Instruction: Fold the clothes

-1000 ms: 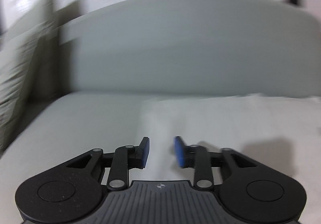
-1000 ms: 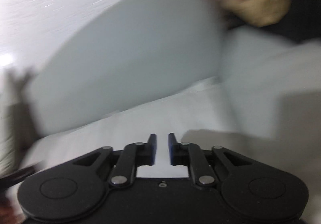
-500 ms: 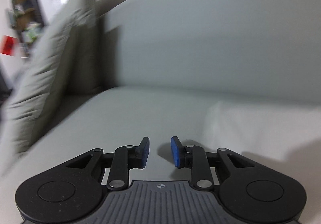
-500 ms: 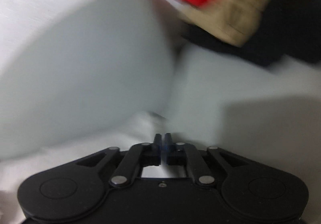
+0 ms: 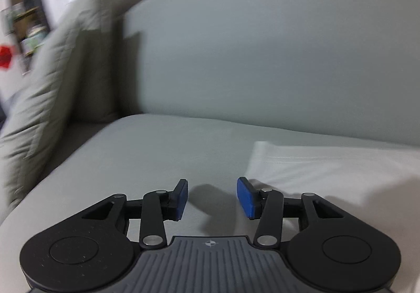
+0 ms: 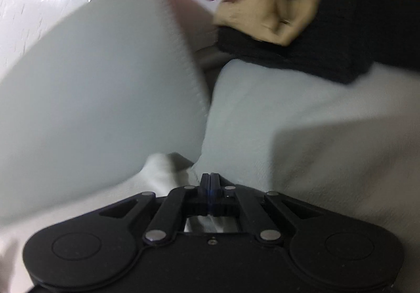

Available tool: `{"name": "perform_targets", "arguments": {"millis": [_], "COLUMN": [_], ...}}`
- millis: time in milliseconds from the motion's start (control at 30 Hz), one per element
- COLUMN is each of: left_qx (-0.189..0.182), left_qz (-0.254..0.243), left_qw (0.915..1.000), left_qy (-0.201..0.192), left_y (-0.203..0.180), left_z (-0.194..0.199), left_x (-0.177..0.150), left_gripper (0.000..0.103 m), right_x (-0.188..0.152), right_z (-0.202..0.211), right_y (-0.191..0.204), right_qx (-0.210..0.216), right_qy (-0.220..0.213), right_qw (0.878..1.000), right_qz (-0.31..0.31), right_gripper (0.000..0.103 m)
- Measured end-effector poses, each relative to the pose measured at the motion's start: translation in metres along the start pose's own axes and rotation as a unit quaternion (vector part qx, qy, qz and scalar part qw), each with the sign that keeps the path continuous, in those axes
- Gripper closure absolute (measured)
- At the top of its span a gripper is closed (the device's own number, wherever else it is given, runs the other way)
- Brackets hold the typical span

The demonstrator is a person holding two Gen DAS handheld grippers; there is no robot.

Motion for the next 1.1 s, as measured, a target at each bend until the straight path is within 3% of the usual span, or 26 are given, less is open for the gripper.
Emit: {"name": "perform_targets", "arguments": {"millis": [133,267,400,500,567,633,733,833,967,1033,1100], "left_qx": [-0.02,-0.052,-0.136,-0.215,-0.244,-0.246,-0.22,-0.197,-0.213,-0.218,-0.217], "left_qz": [0.046,0.034,0.065,0.093,0.093,0.081,0.038,-0.009,-0.037,-0.054,-0.084], "left_qw": [0.9985,0.9909,0.9636,0.9427,0.9374,0.9419,0.9638,0.9794,0.976,0.974,0.9726], "left_qy": [-0.024,-0.119,-0.22,-0.237,-0.231,-0.214,-0.145,-0.045,0.028,0.026,-0.006], "left_y": [0.038,0.062,0.111,0.161,0.183,0.191,0.182,0.155,0.12,0.109,0.097], "left_z": [0.053,0.162,0.288,0.352,0.379,0.394,0.383,0.352,0.324,0.323,0.328], "left_x": [0.017,0.018,-0.013,-0.043,-0.055,-0.067,-0.089,-0.126,-0.172,-0.179,-0.179], "left_gripper": [0.064,0.061,0.055,0.052,0.051,0.047,0.043,0.043,0.045,0.046,0.043], "right_x": [0.007,0.021,0.017,0.031,0.033,0.034,0.043,-0.005,-0.07,-0.078,-0.083], "right_z": [0.056,0.153,0.275,0.326,0.359,0.388,0.36,0.338,0.307,0.3,0.298], "right_y": [0.003,-0.017,-0.071,-0.106,-0.131,-0.151,-0.116,-0.097,-0.083,-0.073,-0.057], "right_qx": [0.026,0.072,0.135,0.165,0.183,0.191,0.183,0.154,0.111,0.119,0.128], "right_qy": [-0.003,-0.039,-0.088,-0.094,-0.098,-0.101,-0.079,-0.038,0.052,0.093,0.087], "right_qw": [1.0,0.996,0.983,0.977,0.973,0.972,0.978,0.987,0.991,0.986,0.983], "right_qz": [0.0,-0.033,-0.084,-0.102,-0.102,-0.095,-0.063,-0.007,0.062,0.066,0.101], "right_gripper": [0.098,0.093,0.084,0.083,0.083,0.075,0.071,0.071,0.072,0.072,0.072]}}
Point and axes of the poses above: each gripper's, at about its wrist camera, not at the fingertips, and z roughly against the way its jaws point, y to its left, x to its top, the point moved 2 cm from there along -z, roughly the way its jaws point, and after that the axes turned 11 degrees about -x, right-handed, at the moved point
